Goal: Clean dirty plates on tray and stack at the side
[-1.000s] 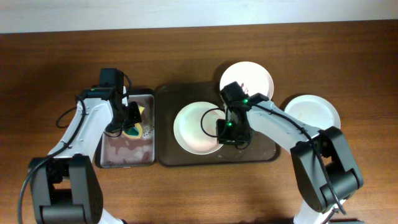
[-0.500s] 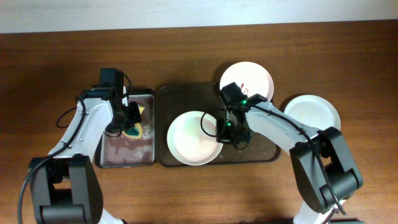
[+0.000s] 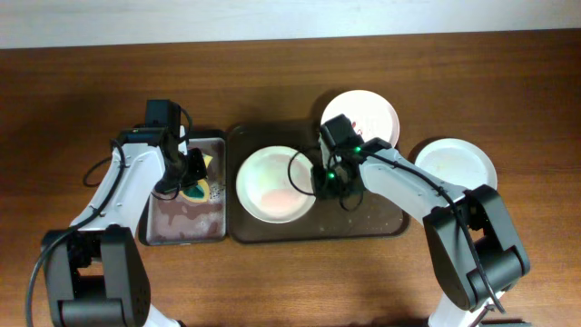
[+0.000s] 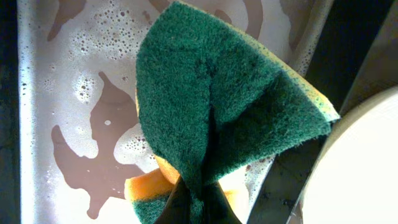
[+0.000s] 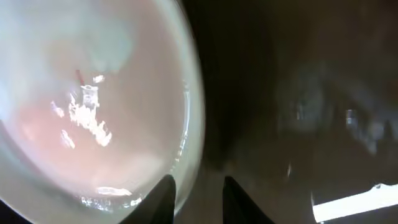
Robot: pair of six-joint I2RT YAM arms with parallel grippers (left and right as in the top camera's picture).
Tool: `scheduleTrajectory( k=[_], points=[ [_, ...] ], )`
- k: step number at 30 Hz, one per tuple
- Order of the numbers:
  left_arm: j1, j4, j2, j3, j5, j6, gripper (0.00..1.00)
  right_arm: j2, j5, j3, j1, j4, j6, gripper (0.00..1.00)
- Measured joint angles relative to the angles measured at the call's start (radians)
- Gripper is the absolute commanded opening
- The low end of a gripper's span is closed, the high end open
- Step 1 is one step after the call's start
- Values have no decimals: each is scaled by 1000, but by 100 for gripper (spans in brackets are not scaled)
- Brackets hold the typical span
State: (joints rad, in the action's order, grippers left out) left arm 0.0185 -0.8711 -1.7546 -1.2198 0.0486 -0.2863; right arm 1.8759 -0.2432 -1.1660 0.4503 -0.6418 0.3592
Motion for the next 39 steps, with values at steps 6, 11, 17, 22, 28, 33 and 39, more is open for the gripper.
scheduleTrajectory(
  k=[6, 11, 17, 22, 28, 33, 39],
  points=[
    [0, 1, 0, 0, 2, 0, 0, 0, -44, 0, 0, -118, 11, 25],
    [0, 1, 0, 0, 40, 0, 0, 0, -35, 0, 0, -81, 26, 4],
    [0, 11, 0, 0, 95, 3, 0, 0, 48, 0, 0, 73, -9, 8],
    [1, 12, 0, 0, 108, 3, 0, 0, 74, 0, -2, 122, -54, 40],
    [1, 13, 0, 0, 113, 3, 0, 0, -37, 0, -3, -50, -58, 40],
    [1, 16, 0, 0, 113, 3, 0, 1, -97, 0, 2, -141, -23, 40],
    [1, 16, 0, 0, 113, 3, 0, 1, -89, 0, 24, -129, 51, 19]
  ],
)
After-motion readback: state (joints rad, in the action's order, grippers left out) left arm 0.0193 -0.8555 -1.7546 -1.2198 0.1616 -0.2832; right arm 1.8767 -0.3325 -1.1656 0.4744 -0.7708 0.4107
